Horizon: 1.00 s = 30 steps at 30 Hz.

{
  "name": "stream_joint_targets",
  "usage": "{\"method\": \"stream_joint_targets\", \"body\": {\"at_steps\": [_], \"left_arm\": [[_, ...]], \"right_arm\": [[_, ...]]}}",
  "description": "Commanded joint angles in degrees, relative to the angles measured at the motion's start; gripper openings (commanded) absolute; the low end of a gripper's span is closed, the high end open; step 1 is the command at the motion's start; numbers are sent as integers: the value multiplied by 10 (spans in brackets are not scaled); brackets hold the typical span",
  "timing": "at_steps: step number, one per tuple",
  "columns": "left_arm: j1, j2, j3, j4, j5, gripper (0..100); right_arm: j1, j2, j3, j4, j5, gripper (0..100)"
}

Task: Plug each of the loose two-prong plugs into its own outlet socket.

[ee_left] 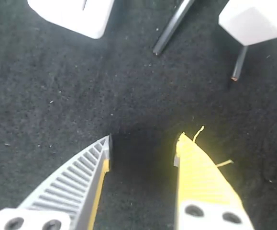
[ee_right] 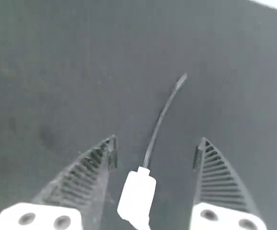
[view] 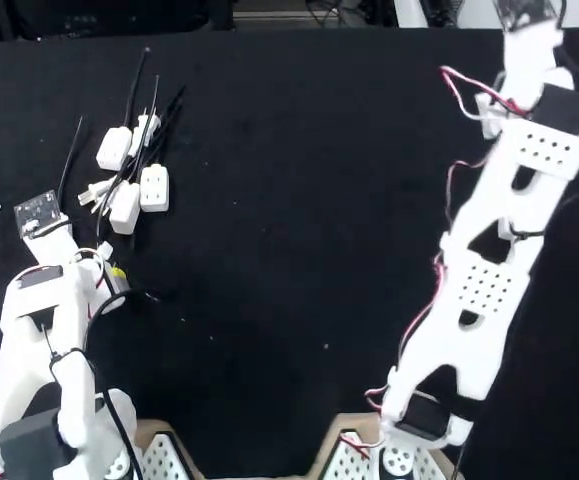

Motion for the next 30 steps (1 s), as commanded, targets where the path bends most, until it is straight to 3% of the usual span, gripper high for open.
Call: {"method": "stream_joint_targets", "body": {"at_steps": [1,7,12,18,30], "left_arm": [[0,-15,-30,-1,-2,223],[0,-15,-30,-1,-2,223],[0,-15,-30,-1,-2,223],[0,-15,-30,-1,-2,223],[21,-11,-29,0,-2,223]], "right_arm": [[-37,-123,-27,27,-40,243],[-76,-282,70,30,-90,241],[-133,-529,326,26,-127,242],[-259,-734,673,-8,-156,240],[-404,-1003,1375,-389,-178,240]]}}
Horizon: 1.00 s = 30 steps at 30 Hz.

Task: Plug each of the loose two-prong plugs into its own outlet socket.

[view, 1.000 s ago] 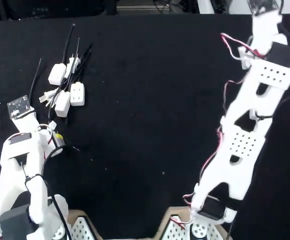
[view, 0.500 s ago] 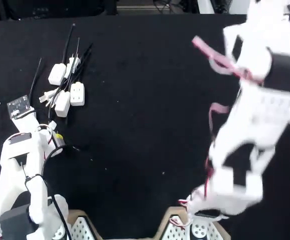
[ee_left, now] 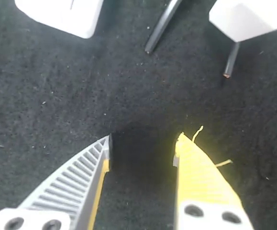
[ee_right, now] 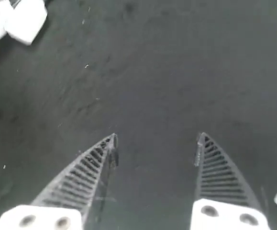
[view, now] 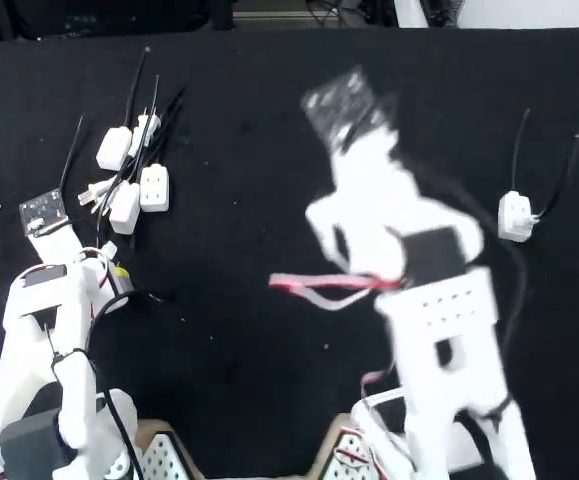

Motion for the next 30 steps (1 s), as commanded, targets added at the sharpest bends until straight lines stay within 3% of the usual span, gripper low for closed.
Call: {"method": "stream_joint_targets", "body": {"at_steps": [1,8,12,19,23,30], "left_arm": [[9,-12,-29,0,-2,223],[9,-15,-39,0,-6,223],[4,-15,-91,17,-8,223],[5,-9,-265,141,-87,223],[7,9,-356,157,-134,223],[35,213,-533,207,-171,223]], "right_arm": [[-42,-100,248,-181,-4,240],[-88,-131,472,-418,-121,240],[-117,-128,540,-506,-140,240],[-145,-127,557,-520,-136,240],[-162,-128,557,-520,-136,240],[-173,-127,558,-520,-136,240]]}}
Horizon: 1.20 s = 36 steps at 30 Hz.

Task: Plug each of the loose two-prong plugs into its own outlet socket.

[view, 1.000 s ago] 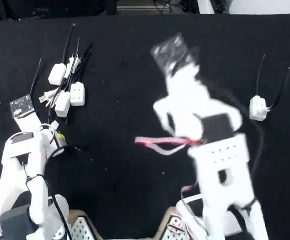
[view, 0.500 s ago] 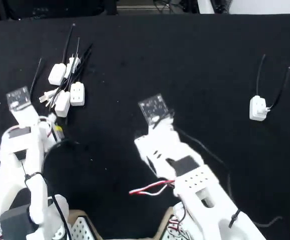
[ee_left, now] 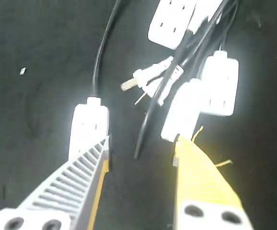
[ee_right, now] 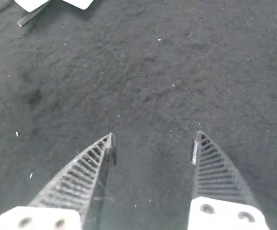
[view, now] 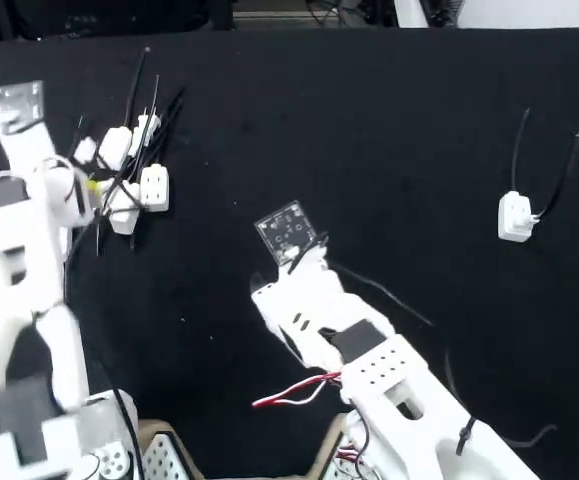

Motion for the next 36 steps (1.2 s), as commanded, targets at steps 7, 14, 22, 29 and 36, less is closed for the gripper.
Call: {"method": "stream_joint_targets", "body": {"at_steps": [7,14,22,29,36], "left_arm": [[67,291,-330,130,-91,223],[87,425,-425,131,-95,223],[95,450,-441,143,-92,124],[102,444,-447,241,-91,26],[99,367,-507,395,-91,35]], "right_arm": [[-7,-15,-2,-14,-4,240],[-7,-15,-1,-14,-4,240],[-7,-15,-1,-14,-4,240],[-8,-15,-1,-14,-4,240],[-8,-15,-1,-14,-4,240]]}}
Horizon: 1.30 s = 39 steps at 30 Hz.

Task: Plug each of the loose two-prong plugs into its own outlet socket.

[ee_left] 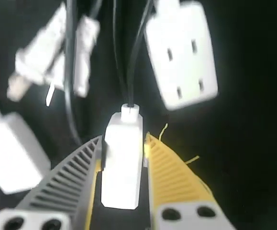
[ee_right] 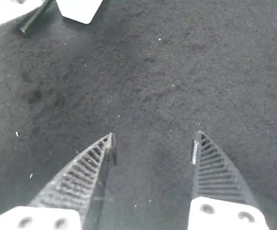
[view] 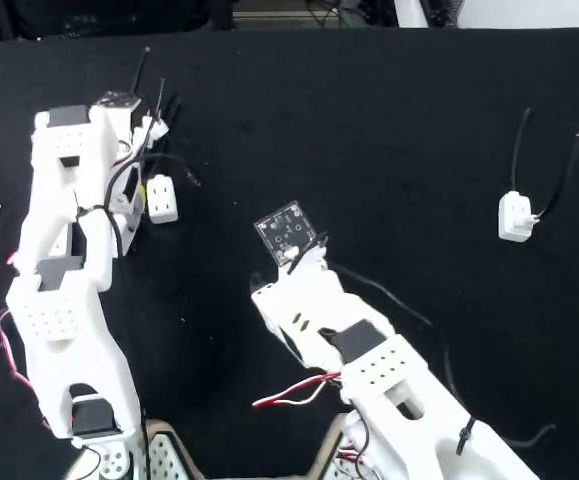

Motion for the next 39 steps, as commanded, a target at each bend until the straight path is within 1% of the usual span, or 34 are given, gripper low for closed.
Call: {"method": "stream_joint_targets", "body": {"at_steps": [1,5,9,11,14,18,21,22,24,26,28,30,33,35,37,39], "left_arm": [[1,-94,-65,89,-1,35],[-15,-169,-43,104,-1,35],[-7,-229,54,101,0,35],[7,-257,109,77,30,35],[31,-308,196,25,72,35],[86,-381,358,-62,72,40],[103,-433,479,-151,71,44],[105,-446,515,-183,71,60],[107,-467,576,-229,71,132],[110,-484,618,-251,70,208],[107,-498,625,-244,70,245],[96,-516,614,-215,58,237],[66,-550,580,-159,6,223],[36,-567,564,-138,-25,223],[-1,-574,564,-138,-66,224],[-47,-570,587,-171,-93,224]], "right_arm": [[-8,-15,-1,-14,-4,240],[-8,-15,-1,-14,-4,240],[-6,-16,-1,-14,-4,240],[-4,-16,-1,-14,-4,240],[7,-17,-1,-14,-5,240],[67,-17,-6,-14,-9,240],[80,-18,-6,-14,-25,240],[80,-18,-6,-14,-28,240],[80,-18,-6,-16,-29,240],[80,-18,-6,-16,-29,240],[80,-18,-6,-16,-29,240],[80,-18,-6,-16,-28,240],[80,-18,-6,-15,-28,240],[80,-18,-6,-15,-28,240],[80,-18,-6,-15,-28,240],[80,-18,-6,-14,-28,240]]}}
